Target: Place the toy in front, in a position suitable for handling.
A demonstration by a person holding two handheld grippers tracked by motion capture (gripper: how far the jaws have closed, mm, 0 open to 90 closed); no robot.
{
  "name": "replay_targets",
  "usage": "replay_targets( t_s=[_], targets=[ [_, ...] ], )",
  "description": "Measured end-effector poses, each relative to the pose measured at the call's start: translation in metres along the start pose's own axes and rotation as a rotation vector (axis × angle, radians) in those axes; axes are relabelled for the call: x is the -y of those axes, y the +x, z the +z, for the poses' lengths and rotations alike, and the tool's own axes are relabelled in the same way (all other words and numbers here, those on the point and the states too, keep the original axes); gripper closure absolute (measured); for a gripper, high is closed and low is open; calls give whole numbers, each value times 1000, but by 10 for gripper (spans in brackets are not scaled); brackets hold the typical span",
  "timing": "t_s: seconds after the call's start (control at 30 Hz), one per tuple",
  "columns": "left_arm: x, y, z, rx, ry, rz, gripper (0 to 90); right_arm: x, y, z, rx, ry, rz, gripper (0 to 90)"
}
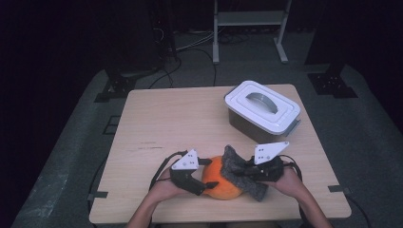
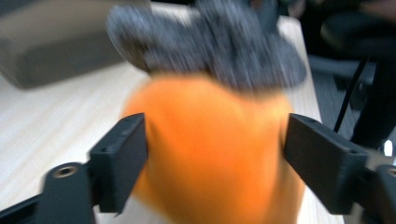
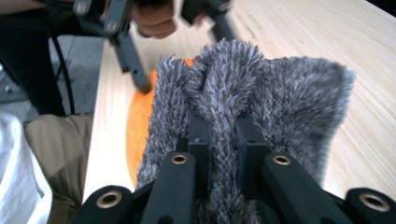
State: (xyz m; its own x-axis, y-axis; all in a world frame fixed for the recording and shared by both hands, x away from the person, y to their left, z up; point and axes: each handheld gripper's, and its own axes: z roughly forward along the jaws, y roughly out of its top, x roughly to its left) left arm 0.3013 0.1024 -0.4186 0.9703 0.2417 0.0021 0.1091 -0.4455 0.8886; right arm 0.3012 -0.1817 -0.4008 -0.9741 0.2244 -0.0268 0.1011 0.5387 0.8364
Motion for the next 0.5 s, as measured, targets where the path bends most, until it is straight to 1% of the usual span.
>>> replay_targets(
  t_s=[0.03,0.07,0.1,0.13,0.17,0.2,0.23,0.3,0.33,0.4,0.43,0.47,0.5],
  targets=[
    [0,0,0,0,0,0,192,0,0,0,0,0,0,790],
    [-1,1,0,-8,-19,-11,192,-2,2,3,-11,-2,-12,790],
    [-2,1,2,-8,-17,-11,194,-8,8,9,-29,-3,-34,789],
    [-1,0,3,-4,0,-3,194,-8,8,9,-29,-3,-34,789],
    [1,-1,6,-2,19,10,220,-9,9,11,-30,2,-41,789],
    [4,-1,7,-4,30,9,238,-9,9,11,-31,7,-50,789],
    [6,-1,7,-2,37,-1,245,-6,6,9,-35,9,-32,789],
    [9,2,5,-2,58,-1,259,2,1,5,-27,20,-12,789],
    [11,3,3,2,64,-6,259,2,1,5,-27,20,-12,789],
    [12,5,1,7,71,-13,261,10,-3,1,-15,15,27,789],
    [11,6,0,6,66,-10,239,11,-3,1,-12,-6,41,789],
    [9,5,-1,0,55,-6,239,11,-3,1,-12,-6,41,789],
    [7,5,-1,-9,27,-1,208,9,-2,2,-12,-9,38,789]
  ],
)
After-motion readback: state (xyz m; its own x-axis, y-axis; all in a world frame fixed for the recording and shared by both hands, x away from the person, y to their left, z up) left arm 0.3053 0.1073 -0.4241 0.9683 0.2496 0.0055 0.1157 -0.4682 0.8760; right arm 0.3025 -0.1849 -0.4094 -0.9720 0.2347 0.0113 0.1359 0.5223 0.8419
